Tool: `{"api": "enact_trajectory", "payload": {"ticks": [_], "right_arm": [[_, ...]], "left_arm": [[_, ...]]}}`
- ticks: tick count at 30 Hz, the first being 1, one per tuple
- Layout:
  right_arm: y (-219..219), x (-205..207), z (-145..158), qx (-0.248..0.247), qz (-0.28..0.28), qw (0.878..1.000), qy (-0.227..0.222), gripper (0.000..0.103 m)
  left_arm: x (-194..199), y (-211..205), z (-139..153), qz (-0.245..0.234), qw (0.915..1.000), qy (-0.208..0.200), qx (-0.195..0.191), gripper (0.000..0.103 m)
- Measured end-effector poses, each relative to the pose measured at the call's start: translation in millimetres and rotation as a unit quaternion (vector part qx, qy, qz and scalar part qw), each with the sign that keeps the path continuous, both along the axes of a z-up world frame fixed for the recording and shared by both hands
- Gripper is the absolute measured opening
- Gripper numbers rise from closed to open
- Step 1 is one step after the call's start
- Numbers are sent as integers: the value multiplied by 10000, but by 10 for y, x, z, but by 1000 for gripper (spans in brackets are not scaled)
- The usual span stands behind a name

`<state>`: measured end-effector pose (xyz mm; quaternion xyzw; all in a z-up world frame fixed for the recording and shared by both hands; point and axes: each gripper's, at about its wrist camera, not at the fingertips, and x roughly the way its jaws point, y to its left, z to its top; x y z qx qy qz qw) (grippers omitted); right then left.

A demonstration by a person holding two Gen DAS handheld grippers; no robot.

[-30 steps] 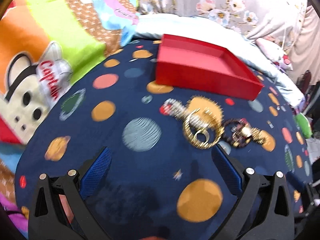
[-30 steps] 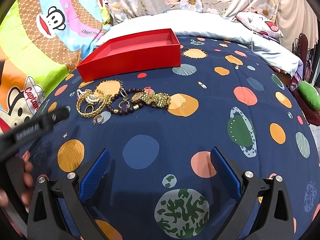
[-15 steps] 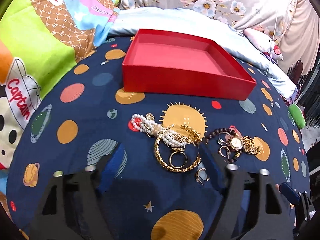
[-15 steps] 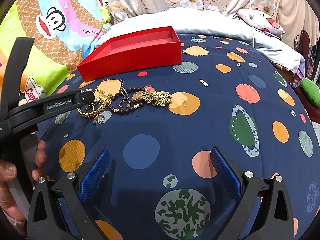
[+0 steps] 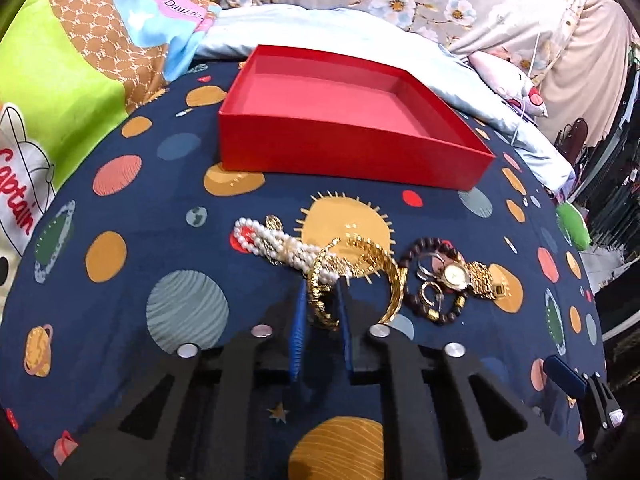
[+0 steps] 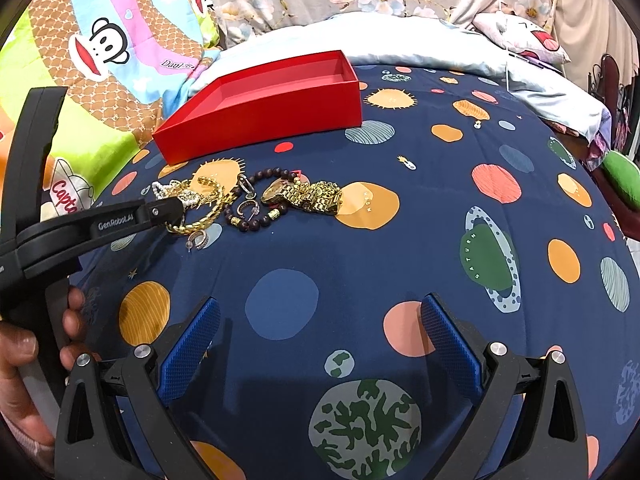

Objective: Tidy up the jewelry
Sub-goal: 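Lower the left tool onto the gold bangle and close its fingers, then carry the gold bangle with the left tool into the red tray and release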

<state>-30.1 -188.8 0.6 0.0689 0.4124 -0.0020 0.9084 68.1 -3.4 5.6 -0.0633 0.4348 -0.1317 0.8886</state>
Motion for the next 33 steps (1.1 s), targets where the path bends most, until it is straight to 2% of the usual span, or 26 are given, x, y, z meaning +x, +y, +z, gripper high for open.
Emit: {"api": "enact_trajectory", "payload": {"ticks": [3, 13, 16, 18, 21, 25, 29, 33], "right_arm": [[-13, 6, -9, 2, -3, 10000, -4, 98], [-33, -28, 67, 33, 17, 9998, -190, 98], [-3, 13, 98, -32, 153, 9997, -210, 86], [7, 83, 111, 20, 247, 9996, -154, 71], [45, 218, 169, 124, 444, 9988, -151, 59], [147, 434, 220, 83, 737, 9971, -189, 52], [243, 667, 217, 71, 924, 9956, -107, 33], [326, 860, 208, -40, 1020, 9948, -68, 31]], "left_arm": [[-33, 13, -11, -40, 10000, 33, -79, 5], [-277, 107, 225, -122, 9994, -171, -280, 4], [-346, 177, 281, -105, 9994, -240, -241, 4], [-365, 224, 268, -61, 9995, -204, -217, 4], [-379, 315, 230, 49, 9997, -151, -161, 4], [-394, 412, 213, 150, 9996, -137, -183, 4], [-371, 463, 206, 185, 9996, -146, -147, 4], [-364, 503, 198, 217, 9995, -129, -175, 4]]}}
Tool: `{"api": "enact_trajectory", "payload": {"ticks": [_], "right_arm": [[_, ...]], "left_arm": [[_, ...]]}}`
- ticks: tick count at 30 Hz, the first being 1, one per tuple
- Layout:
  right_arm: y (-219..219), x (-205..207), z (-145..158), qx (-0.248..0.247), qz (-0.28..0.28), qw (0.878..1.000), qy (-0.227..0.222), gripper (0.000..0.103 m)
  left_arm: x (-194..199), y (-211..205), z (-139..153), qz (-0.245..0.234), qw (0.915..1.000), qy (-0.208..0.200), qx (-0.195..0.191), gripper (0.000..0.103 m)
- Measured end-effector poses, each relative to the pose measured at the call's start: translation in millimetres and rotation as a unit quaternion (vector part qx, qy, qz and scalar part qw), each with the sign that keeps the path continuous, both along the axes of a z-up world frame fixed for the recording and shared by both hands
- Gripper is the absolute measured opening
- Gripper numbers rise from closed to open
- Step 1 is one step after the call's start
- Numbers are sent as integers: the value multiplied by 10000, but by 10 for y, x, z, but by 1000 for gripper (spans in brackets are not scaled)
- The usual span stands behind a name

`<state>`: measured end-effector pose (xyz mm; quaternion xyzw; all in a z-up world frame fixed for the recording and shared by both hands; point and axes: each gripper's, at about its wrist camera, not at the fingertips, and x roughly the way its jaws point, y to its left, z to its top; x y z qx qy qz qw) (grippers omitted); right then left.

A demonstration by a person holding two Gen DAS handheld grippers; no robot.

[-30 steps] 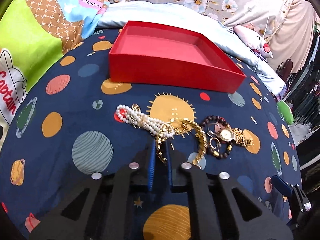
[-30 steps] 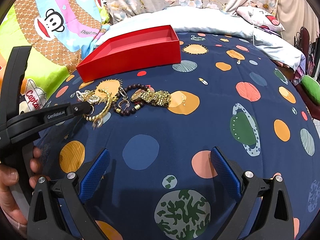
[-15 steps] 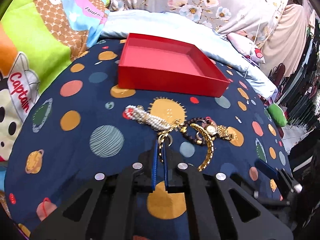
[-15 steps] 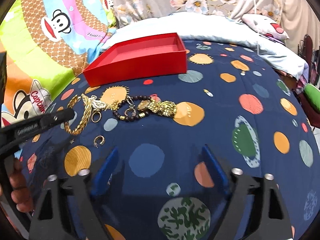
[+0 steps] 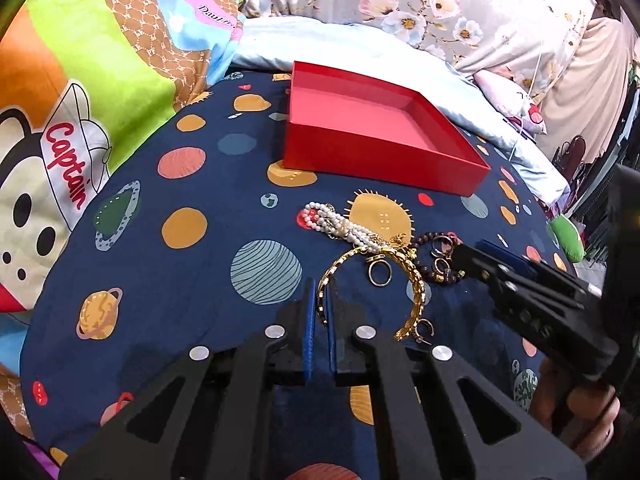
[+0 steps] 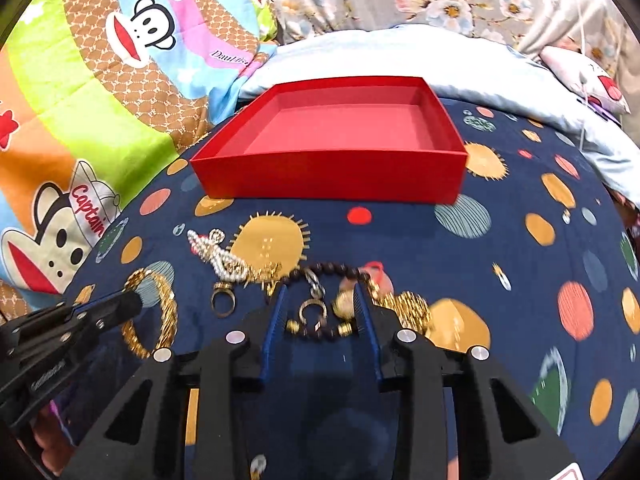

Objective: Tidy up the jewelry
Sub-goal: 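Carry the gold bangle with the left tool into the red tray and release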

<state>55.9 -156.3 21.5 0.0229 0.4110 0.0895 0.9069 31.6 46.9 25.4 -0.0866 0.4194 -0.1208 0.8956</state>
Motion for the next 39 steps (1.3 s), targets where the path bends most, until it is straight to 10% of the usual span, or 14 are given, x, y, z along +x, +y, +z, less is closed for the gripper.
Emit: {"api": "enact_trajectory", "payload": {"ticks": [8, 25, 39], "right_arm": [[27, 158, -121, 11, 88, 9998, 197, 2], [-275, 95, 569, 367, -56, 9984, -418, 2], [-602, 1842, 921, 369, -158, 9986, -336, 2]], "left_arm": [[19, 20, -13, -23, 10000, 2, -37, 5], [182, -78, 509, -222, 9985, -497, 54, 5], [1828, -443, 906, -534, 9944, -799, 434, 5]]}}
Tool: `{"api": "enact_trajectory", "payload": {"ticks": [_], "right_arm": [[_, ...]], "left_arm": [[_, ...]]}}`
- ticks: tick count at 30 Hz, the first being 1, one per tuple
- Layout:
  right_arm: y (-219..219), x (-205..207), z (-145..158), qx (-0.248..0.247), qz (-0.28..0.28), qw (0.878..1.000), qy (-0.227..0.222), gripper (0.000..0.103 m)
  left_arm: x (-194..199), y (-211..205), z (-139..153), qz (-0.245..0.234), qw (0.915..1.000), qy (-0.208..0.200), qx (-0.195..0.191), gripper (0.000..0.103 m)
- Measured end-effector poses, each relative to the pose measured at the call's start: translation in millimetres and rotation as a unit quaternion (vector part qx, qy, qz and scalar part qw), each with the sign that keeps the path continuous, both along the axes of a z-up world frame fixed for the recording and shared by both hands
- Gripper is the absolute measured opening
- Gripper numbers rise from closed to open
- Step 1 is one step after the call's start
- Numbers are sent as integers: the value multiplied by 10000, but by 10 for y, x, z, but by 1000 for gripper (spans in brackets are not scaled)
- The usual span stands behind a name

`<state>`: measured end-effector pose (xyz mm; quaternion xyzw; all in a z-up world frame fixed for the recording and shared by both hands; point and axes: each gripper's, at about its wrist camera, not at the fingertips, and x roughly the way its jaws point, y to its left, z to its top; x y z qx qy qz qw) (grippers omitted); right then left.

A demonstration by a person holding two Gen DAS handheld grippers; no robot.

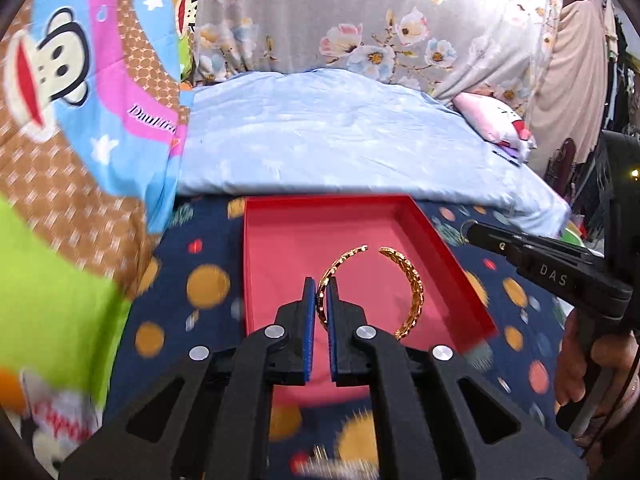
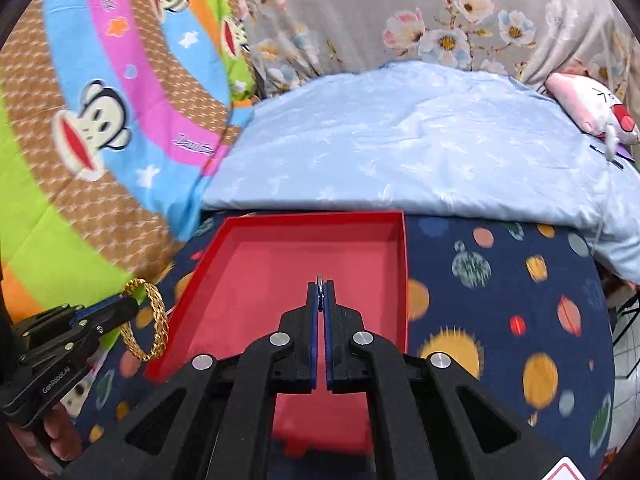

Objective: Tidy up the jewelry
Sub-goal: 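Carry the gold bangle with the left tool into the red tray and release, then withdraw the left tool from the tray back toward the jewelry pile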

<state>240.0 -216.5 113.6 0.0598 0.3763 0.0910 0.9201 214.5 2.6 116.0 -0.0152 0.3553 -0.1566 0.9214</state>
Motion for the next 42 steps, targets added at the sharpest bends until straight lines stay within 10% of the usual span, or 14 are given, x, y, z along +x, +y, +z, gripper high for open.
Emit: {"api": "enact_trajectory", "payload": {"ticks": [19, 21, 23, 42], "right_arm": [[-5, 1062, -600, -307, -120, 9972, 664, 10], [-16, 1027, -558, -334, -181, 9977, 558, 25], [-65, 917, -470, -335, -292, 9984, 346, 38], [-297, -1427, -20, 129, -339, 9982, -482, 46]], "left_arm": [[1191, -276, -587, 198, 9982, 432, 370, 10], [1220, -232, -598, 415, 9974, 476, 349, 42], [1176, -147, -539, 752, 9961, 327, 335, 74], [-636, 211, -156, 668, 9975, -121, 206, 86]]}}
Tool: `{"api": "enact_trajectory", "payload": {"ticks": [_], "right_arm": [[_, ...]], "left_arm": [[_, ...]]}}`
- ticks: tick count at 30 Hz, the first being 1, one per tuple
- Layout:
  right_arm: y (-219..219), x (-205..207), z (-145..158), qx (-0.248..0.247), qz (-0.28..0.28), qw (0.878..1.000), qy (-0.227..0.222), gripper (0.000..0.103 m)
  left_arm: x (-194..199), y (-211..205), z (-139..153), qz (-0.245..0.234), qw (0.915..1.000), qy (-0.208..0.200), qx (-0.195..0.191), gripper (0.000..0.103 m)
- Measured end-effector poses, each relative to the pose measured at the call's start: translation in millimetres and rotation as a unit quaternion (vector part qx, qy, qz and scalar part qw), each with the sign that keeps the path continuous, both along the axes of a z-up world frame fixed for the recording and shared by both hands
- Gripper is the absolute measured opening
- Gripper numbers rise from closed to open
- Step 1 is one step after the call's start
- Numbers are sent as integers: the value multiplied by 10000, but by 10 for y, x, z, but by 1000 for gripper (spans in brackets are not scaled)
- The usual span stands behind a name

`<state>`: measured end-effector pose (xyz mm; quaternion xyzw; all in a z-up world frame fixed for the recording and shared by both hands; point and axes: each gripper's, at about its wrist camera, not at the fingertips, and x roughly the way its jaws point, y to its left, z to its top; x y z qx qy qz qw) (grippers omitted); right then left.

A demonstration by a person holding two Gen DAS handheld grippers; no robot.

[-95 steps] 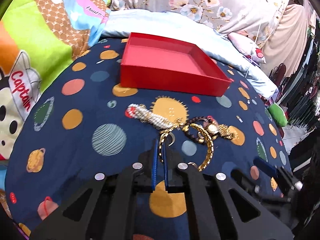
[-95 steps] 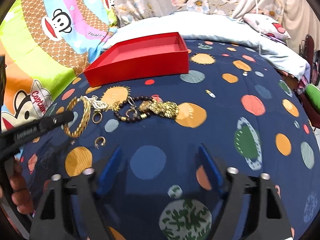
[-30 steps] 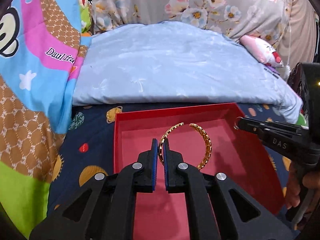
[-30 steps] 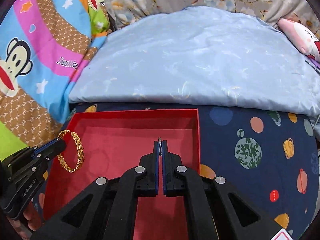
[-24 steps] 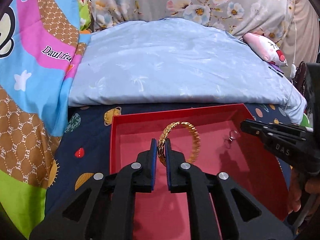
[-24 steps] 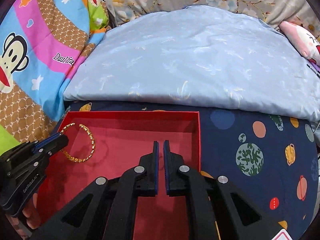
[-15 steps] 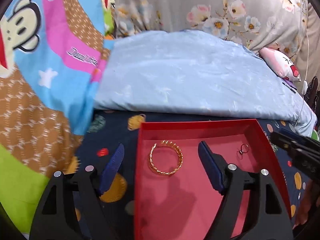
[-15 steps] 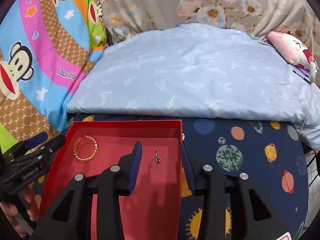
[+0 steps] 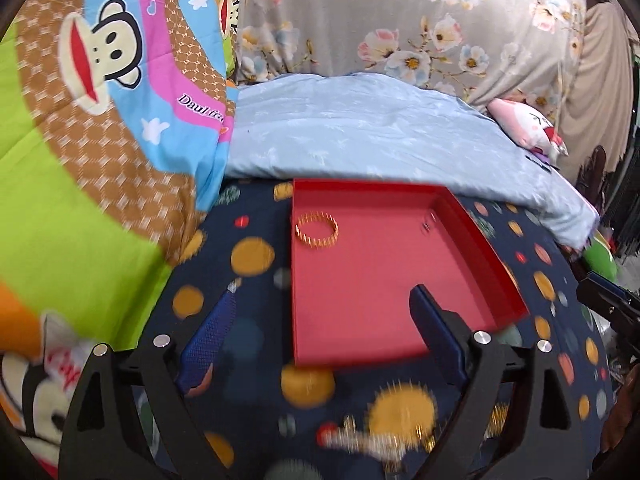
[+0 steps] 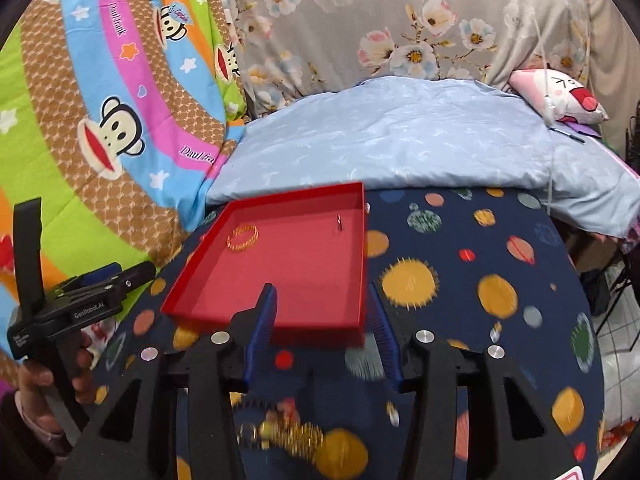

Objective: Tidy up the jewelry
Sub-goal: 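Withdraw the left tool from the tray back toward the jewelry pile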

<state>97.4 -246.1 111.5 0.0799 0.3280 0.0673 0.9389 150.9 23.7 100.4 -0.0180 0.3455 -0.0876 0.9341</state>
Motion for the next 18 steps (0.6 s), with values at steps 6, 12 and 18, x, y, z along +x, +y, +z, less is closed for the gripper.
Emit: {"api": "enact_trajectory", "payload": {"ticks": [6, 12, 18], "right_arm": [[157, -659, -166, -73, 7, 9999, 116, 46], [364, -1080, -471, -379, 74, 9988, 308, 46], [425, -1192, -720, -276, 151, 9978, 587, 46]], "left_arm": [[-580, -33, -172, -74, 9996, 259, -103, 86], [-942, -94, -468, 13, 9987, 491, 137, 86], [-1046, -167, -730, 22, 9968, 764, 228, 86]]}}
